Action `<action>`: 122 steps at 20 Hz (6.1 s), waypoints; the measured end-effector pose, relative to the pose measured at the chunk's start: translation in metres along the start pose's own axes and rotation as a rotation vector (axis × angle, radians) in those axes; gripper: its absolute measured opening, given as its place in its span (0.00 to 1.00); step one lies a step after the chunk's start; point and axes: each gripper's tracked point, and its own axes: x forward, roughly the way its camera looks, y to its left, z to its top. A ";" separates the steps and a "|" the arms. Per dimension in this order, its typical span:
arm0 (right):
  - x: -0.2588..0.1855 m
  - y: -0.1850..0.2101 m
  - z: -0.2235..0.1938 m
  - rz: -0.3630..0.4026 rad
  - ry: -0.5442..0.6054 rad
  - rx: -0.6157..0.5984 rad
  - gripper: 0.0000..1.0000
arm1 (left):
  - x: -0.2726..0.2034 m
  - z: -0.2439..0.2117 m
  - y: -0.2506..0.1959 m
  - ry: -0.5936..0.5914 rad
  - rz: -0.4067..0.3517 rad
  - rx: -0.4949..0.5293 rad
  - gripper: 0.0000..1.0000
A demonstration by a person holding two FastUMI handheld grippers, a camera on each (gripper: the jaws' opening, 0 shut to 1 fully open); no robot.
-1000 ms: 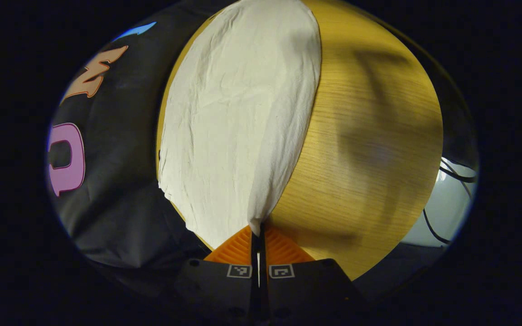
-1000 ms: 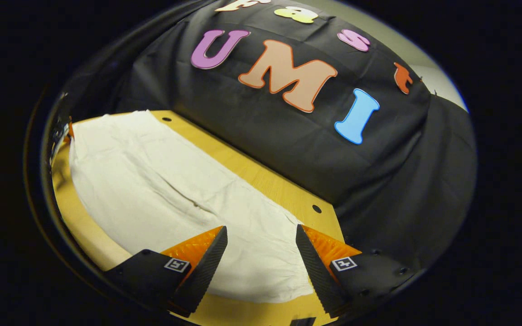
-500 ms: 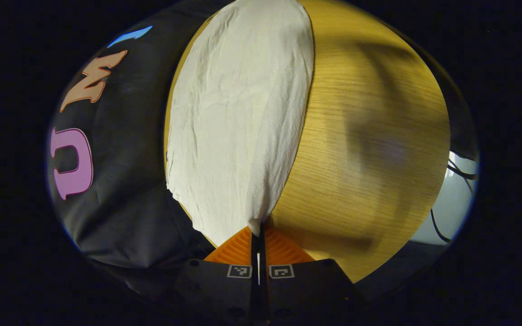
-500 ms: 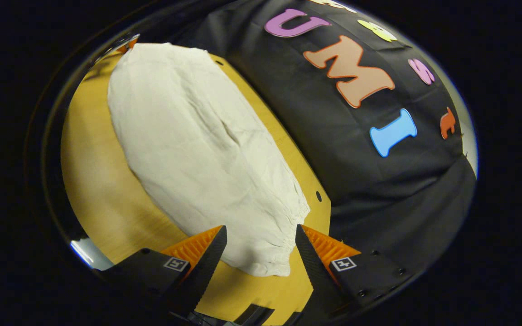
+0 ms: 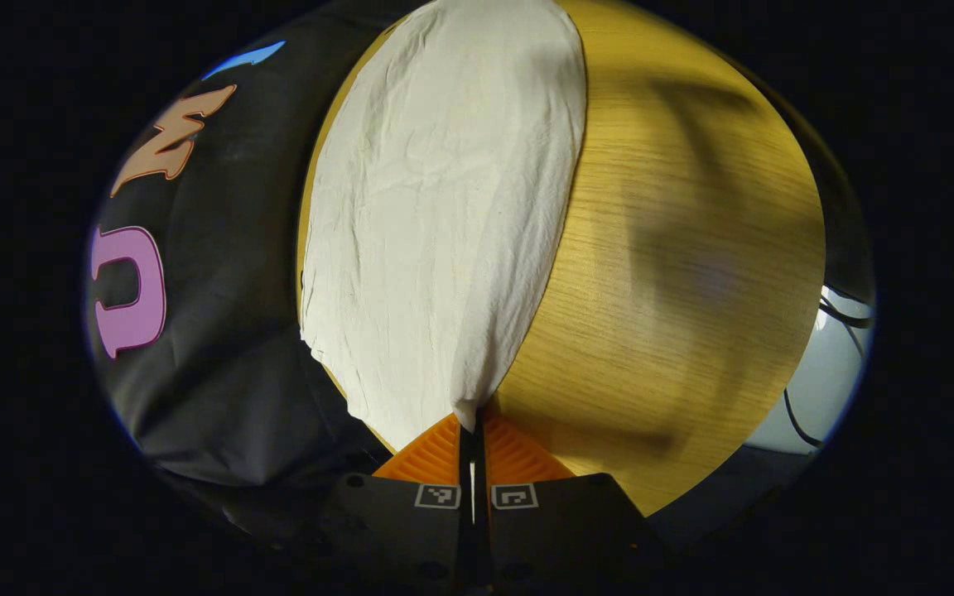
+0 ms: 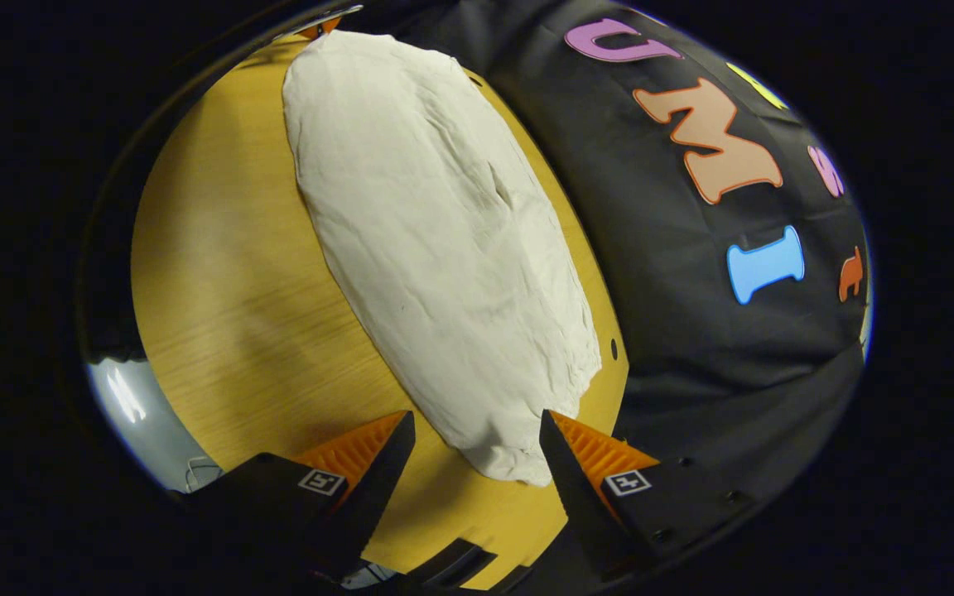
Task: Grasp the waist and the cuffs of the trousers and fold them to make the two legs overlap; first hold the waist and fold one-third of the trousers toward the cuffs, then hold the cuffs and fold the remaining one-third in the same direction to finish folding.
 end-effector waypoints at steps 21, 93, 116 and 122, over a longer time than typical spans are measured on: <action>0.021 -0.040 0.011 -0.034 0.029 0.105 0.08 | -0.005 0.004 0.023 0.032 -0.009 -0.119 0.00; 0.197 -0.143 -0.023 -0.223 0.267 1.761 0.96 | -0.001 0.136 0.269 -0.504 0.226 -1.266 0.96; 0.170 -0.193 0.019 -0.209 0.123 1.772 0.15 | -0.029 0.103 0.245 -0.459 0.296 -1.442 0.96; 0.140 -0.225 0.109 -0.213 -0.046 1.700 0.15 | -0.020 0.089 0.246 -0.471 0.264 -1.454 0.96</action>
